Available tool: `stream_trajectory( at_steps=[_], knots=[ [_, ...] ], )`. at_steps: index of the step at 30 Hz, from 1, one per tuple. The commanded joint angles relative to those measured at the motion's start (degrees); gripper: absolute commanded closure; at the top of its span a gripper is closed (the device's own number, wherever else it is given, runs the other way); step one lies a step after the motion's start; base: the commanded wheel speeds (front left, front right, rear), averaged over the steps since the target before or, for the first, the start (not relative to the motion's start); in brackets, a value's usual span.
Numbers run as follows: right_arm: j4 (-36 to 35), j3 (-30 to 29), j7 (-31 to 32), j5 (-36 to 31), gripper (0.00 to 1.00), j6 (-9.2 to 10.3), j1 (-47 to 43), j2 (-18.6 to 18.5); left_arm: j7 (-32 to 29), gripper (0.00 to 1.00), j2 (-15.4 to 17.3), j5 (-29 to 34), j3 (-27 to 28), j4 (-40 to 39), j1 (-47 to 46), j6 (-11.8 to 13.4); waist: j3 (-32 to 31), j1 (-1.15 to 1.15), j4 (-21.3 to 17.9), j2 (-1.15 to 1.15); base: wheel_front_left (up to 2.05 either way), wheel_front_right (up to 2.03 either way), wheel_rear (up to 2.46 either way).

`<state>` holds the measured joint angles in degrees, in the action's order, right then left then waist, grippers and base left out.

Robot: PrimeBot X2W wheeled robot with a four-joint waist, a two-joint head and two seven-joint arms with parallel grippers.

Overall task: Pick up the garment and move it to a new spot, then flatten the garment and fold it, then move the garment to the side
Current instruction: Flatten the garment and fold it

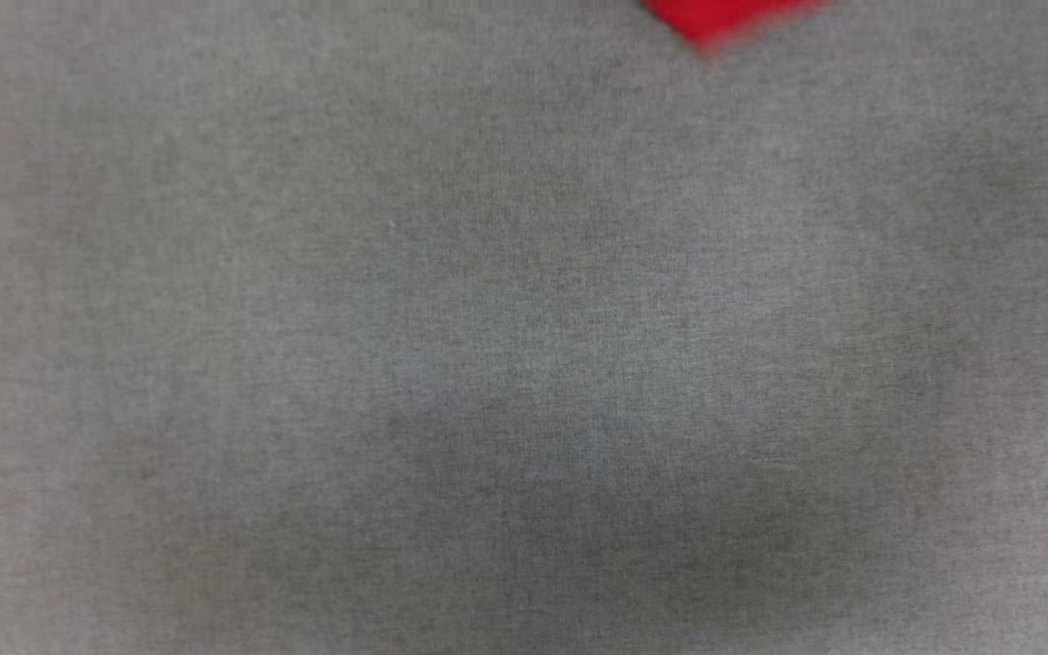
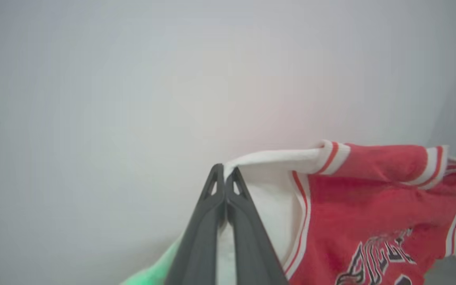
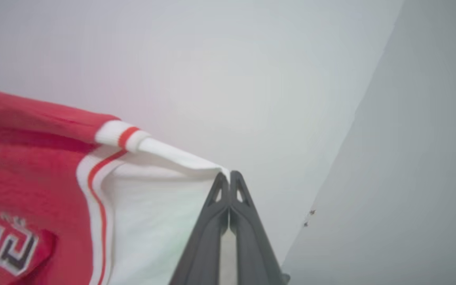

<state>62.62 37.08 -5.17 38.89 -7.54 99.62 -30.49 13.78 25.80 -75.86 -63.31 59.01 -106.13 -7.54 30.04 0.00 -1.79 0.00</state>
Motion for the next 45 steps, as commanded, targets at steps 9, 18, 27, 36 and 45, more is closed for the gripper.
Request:
stream_trajectory(
  at_steps=[9,18,27,36,45],
  knots=[
    [9.9,-1.6,-6.3,-5.4,1.0,0.09,1.8,5.7,1.2,1.0,-1.6,1.0,6.5,-0.2,2.4,0.1,-6.9,0.0,1.6,0.0,0.0,0.0,0.0],
    [-0.3,6.2,-1.5,-0.3,1.0,0.09,-16.5,2.6,-2.5,1.0,6.9,-4.1,-1.6,-16.9,25.4,0.1,-11.2,0.0,1.8,0.0,0.0,0.0,0.0],
    [-26.6,14.3,9.7,12.3,1.0,0.09,-43.1,-10.6,-0.4,1.0,18.4,-7.6,-8.2,-34.9,48.9,0.1,-14.7,0.0,1.1,0.0,0.0,0.0,0.0],
    [-46.7,11.1,17.8,19.2,1.0,0.09,-63.3,-22.8,0.9,1.0,23.5,-5.4,-9.6,-44.0,63.6,0.1,-16.7,0.0,0.7,0.0,0.0,0.0,0.0],
    [-59.8,1.7,25.8,22.2,1.0,0.09,-80.7,-30.2,-0.5,1.0,29.3,-2.7,-10.0,-53.4,71.9,0.1,-16.4,0.0,1.1,0.0,0.0,0.0,0.0]
  ],
)
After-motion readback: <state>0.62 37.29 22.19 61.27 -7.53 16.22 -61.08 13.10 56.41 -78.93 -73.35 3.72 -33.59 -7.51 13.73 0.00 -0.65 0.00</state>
